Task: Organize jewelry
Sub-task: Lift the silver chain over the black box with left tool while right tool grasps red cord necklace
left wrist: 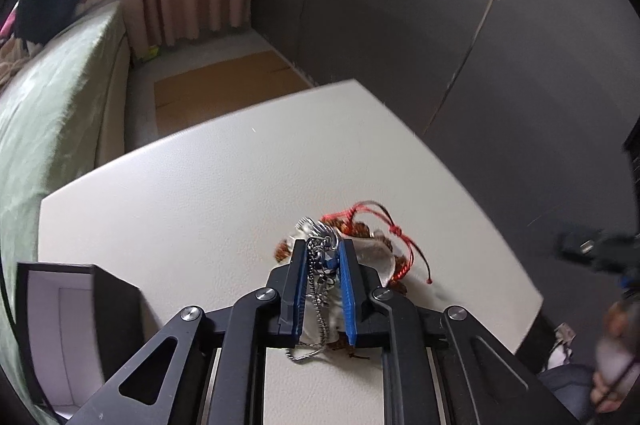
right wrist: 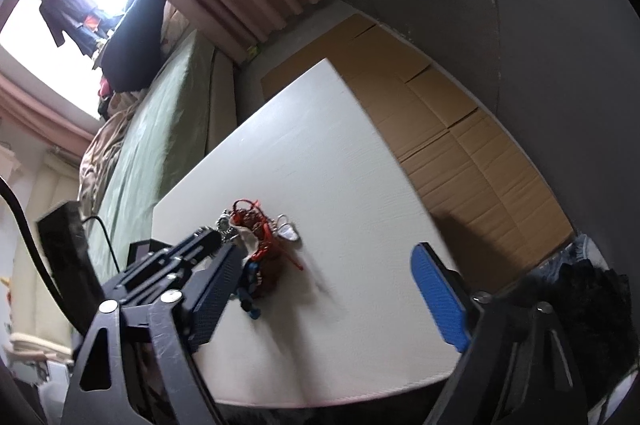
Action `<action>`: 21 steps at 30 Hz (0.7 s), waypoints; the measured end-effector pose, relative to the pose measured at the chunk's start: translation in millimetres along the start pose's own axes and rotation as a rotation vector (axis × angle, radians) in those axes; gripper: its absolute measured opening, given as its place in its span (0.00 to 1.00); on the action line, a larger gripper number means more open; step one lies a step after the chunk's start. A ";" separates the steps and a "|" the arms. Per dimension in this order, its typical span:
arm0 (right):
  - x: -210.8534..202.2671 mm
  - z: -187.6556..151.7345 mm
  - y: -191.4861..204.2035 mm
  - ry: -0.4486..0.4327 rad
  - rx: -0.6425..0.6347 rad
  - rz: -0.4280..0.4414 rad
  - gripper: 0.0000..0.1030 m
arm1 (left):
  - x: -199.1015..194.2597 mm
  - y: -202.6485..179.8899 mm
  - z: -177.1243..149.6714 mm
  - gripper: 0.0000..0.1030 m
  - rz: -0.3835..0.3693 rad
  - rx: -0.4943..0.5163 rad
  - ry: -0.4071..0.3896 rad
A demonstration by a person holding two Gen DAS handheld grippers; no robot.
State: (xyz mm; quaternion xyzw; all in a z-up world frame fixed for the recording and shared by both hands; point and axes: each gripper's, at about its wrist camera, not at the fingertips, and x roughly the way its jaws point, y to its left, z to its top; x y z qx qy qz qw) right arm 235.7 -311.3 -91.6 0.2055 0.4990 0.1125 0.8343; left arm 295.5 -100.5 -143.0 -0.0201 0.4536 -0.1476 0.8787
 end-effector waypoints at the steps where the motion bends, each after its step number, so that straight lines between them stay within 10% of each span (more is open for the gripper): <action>1: 2.5 -1.4 3.0 0.002 -0.003 0.004 0.79 | -5.5 4.4 1.5 0.15 -0.008 -0.013 -0.014; 8: 23.3 0.1 19.9 0.020 -0.017 0.029 0.55 | -42.3 31.6 7.2 0.15 -0.027 -0.083 -0.103; 21: 69.0 21.9 52.2 0.082 -0.067 -0.010 0.51 | -95.6 72.3 12.7 0.15 -0.012 -0.170 -0.221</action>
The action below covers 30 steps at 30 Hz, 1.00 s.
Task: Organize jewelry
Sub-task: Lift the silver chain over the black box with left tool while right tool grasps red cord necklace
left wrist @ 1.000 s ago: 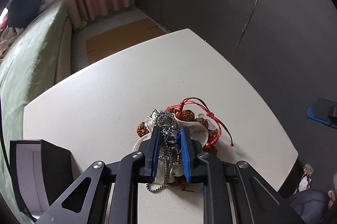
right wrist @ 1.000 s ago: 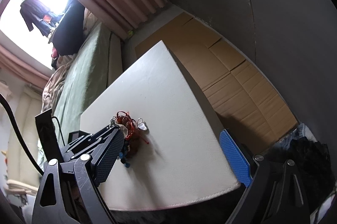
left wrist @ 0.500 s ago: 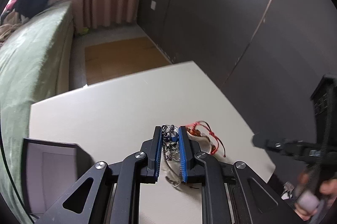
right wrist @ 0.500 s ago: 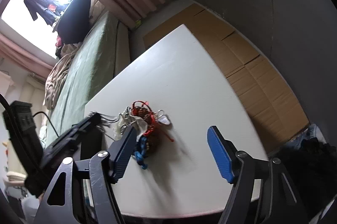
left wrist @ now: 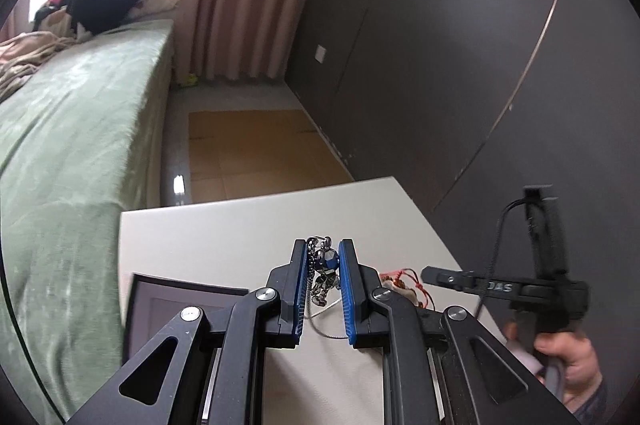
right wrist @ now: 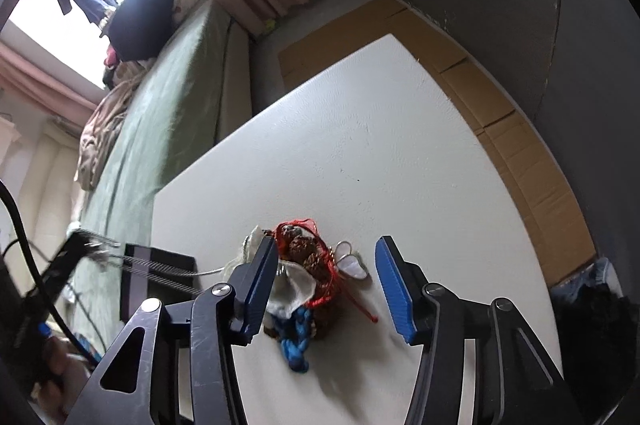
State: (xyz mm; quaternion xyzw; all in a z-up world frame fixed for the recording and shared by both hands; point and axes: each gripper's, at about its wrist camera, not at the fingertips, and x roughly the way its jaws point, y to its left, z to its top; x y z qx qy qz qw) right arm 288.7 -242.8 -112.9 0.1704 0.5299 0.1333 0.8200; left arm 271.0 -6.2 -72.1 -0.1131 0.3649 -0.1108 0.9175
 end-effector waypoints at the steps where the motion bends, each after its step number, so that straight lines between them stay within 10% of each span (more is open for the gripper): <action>1: 2.4 1.3 0.3 0.005 0.000 -0.008 0.51 | -3.3 2.2 0.8 0.15 0.001 -0.007 -0.006; 4: 12.3 1.7 -1.1 0.040 0.013 -0.011 0.45 | -13.1 5.8 2.3 0.15 0.004 -0.015 -0.022; 8: 20.0 -2.2 -3.1 0.086 0.039 0.036 0.07 | -26.9 7.7 2.5 0.15 0.005 -0.015 -0.041; 30: -56.8 -0.1 91.3 -0.109 -0.149 0.289 0.07 | -114.6 -15.9 39.7 0.15 0.084 0.093 -0.188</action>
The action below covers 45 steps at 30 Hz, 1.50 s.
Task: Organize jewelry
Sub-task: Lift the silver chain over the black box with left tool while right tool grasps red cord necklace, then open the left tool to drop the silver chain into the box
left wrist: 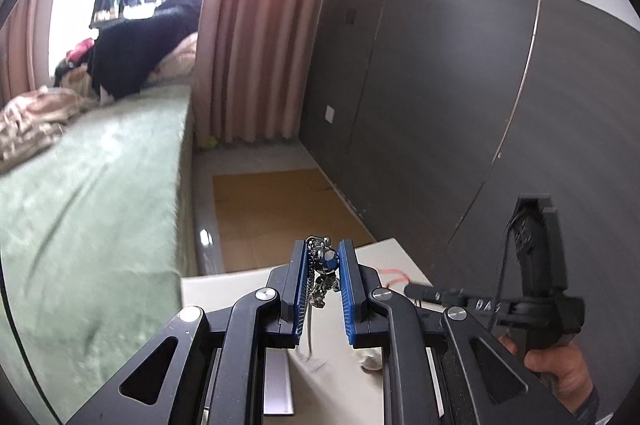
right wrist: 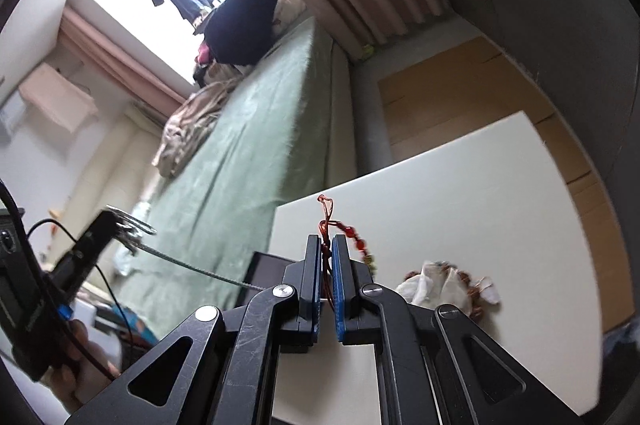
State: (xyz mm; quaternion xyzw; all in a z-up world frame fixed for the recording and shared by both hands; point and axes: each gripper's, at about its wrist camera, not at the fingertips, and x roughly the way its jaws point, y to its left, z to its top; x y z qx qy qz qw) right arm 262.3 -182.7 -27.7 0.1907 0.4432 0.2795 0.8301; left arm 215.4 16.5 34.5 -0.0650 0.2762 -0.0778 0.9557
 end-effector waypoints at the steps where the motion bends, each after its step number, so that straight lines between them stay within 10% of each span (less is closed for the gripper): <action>1: 1.8 -2.3 0.1 0.001 0.002 0.003 0.07 | -5.5 -1.5 4.5 0.15 0.009 0.015 -0.010; 21: -1.3 -18.1 -0.1 -0.007 0.021 0.047 0.07 | -57.6 -10.8 43.4 0.15 0.102 0.125 -0.138; 45: 7.5 -18.0 0.5 0.022 0.005 0.015 0.07 | 63.0 33.0 -50.0 0.15 0.059 -0.079 0.189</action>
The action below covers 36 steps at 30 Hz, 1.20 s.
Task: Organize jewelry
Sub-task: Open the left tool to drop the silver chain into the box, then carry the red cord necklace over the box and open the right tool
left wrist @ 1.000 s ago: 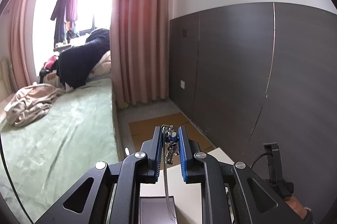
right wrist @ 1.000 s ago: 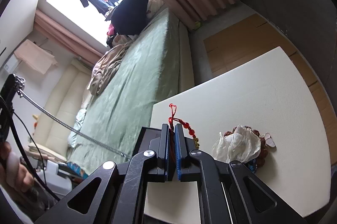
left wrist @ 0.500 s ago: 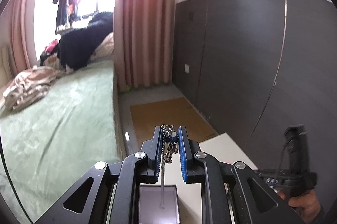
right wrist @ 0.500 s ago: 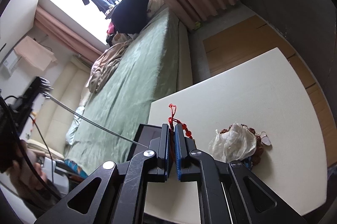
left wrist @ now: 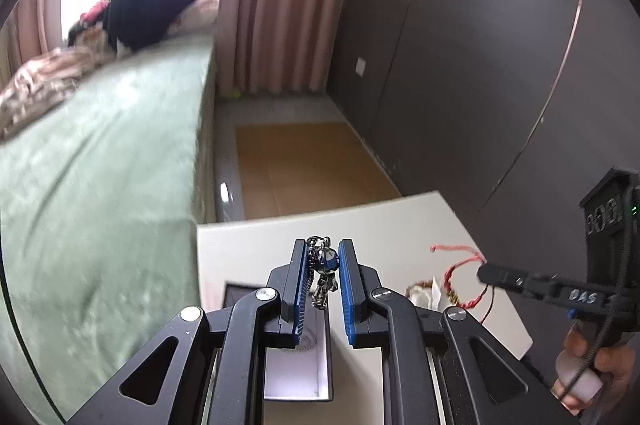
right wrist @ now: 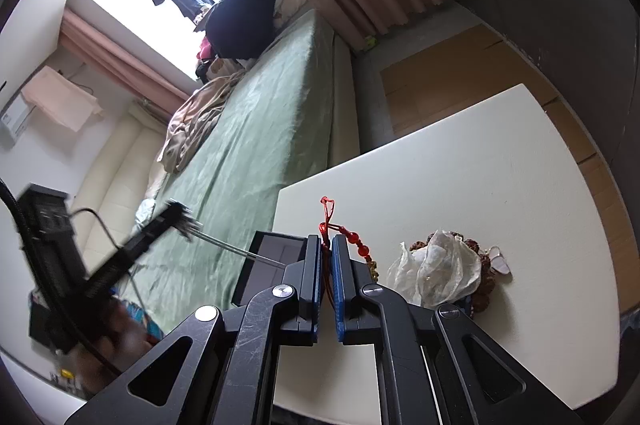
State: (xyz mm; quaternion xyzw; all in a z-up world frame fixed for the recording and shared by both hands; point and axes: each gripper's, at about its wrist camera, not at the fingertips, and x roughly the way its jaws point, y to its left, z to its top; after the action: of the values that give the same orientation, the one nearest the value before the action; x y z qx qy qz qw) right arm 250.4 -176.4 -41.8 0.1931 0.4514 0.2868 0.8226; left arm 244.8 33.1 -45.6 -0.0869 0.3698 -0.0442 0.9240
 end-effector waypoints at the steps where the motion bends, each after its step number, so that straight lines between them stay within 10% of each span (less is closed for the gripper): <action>1: 0.8 -0.8 0.1 0.001 0.000 0.001 0.07 | 6.3 2.0 -2.7 0.15 -0.011 -0.009 0.021; 10: 22.5 -5.7 12.0 0.031 -0.019 0.046 0.07 | 48.5 20.5 -17.6 0.19 -0.028 -0.112 0.207; 15: 40.7 -11.7 29.2 0.058 -0.032 0.107 0.07 | 28.0 42.7 -13.0 0.72 -0.009 -0.179 0.129; 26: 90.9 -24.3 59.2 0.141 -0.022 0.158 0.07 | -5.8 91.9 -11.4 0.74 0.023 -0.310 0.047; 34: 105.6 -27.0 73.4 0.135 -0.083 0.022 0.08 | -14.0 98.6 -13.0 0.74 0.033 -0.317 0.027; 36: 112.5 -26.8 72.6 0.176 -0.080 0.007 0.32 | -14.9 99.7 -12.1 0.74 0.030 -0.318 0.021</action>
State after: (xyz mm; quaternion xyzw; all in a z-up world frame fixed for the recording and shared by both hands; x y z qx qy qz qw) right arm 254.1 -46.8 -84.9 0.1356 0.5092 0.3232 0.7860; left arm 227.4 131.6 -63.4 -0.2261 0.3831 0.0278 0.8952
